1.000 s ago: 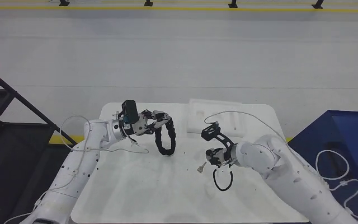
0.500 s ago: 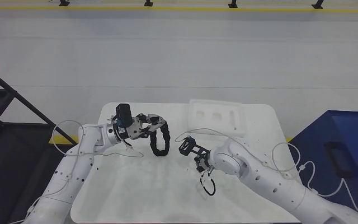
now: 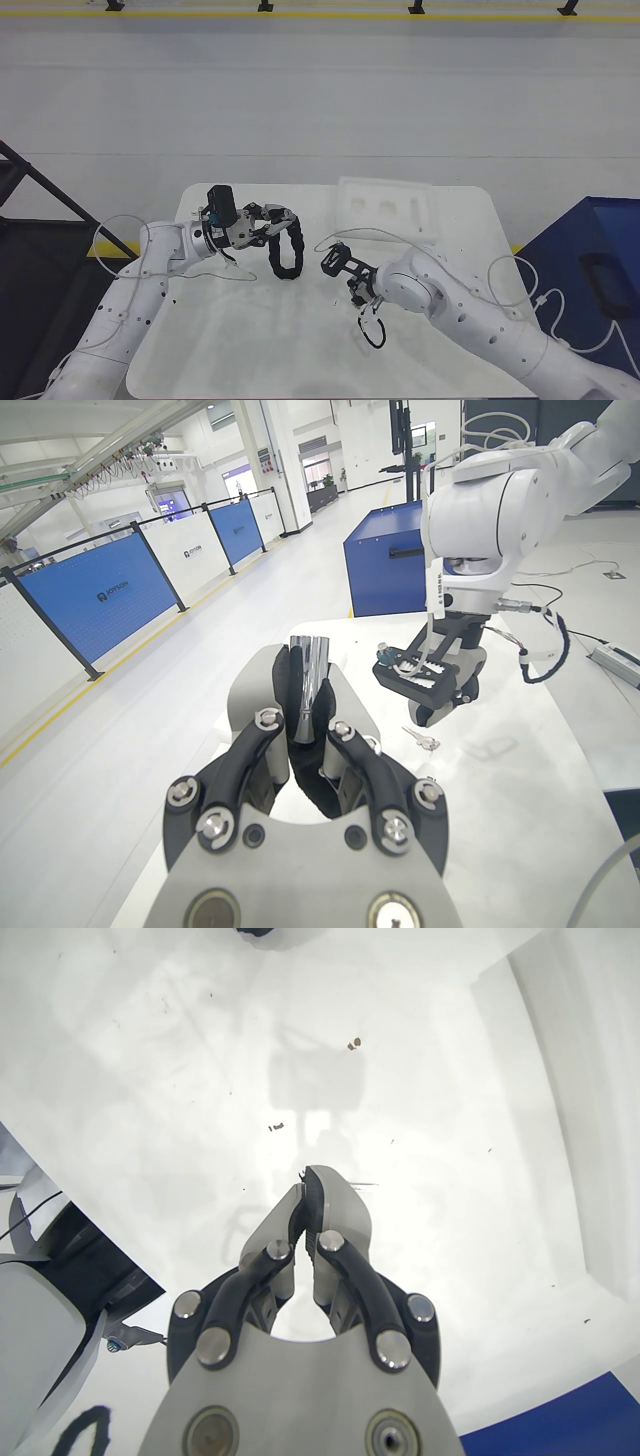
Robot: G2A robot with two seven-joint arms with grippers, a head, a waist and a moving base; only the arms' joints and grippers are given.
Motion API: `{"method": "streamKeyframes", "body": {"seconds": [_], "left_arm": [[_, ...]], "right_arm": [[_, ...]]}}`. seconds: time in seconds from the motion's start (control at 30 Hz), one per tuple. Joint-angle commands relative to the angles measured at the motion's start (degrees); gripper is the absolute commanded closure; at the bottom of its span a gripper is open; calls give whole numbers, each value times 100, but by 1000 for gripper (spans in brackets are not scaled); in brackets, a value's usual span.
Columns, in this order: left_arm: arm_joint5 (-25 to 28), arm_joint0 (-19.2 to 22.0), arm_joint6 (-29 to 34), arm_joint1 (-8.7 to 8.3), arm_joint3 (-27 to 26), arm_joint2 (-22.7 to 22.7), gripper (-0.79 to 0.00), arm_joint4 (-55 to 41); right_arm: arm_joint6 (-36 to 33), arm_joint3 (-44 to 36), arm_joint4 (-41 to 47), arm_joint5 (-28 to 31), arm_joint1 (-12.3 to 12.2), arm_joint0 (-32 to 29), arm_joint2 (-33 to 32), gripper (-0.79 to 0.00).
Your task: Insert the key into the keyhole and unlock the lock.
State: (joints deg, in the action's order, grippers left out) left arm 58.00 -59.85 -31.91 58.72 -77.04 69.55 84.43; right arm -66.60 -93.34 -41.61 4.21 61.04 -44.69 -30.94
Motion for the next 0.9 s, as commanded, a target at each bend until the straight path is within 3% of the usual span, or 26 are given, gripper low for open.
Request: {"method": "streamKeyframes", "body": {"seconds": [0.0, 0.17, 0.27, 0.47, 0.73, 0.77, 0.87], "left_arm": [[0, 0, 0, 0, 0, 0, 0, 0], [0, 0, 0, 0, 0, 0, 0, 0], [0, 0, 0, 0, 0, 0, 0, 0], [0, 0, 0, 0, 0, 0, 0, 0], [0, 0, 0, 0, 0, 0, 0, 0], [0, 0, 0, 0, 0, 0, 0, 0], [0, 0, 0, 0, 0, 0, 0, 0]], "right_arm": [[-6, 104, -41, 109, -2, -43, -1, 0], [-68, 276, -145, 418, 49, -80, 112, 0], [-18, 352, -189, 467, 94, -95, 161, -209], [136, 631, -193, 477, 189, -99, 194, -357], [172, 1003, -134, 545, 365, -29, 320, -280], [167, 1024, -132, 549, 383, -24, 331, -256], [152, 1062, -150, 542, 428, -17, 350, -83]]}}
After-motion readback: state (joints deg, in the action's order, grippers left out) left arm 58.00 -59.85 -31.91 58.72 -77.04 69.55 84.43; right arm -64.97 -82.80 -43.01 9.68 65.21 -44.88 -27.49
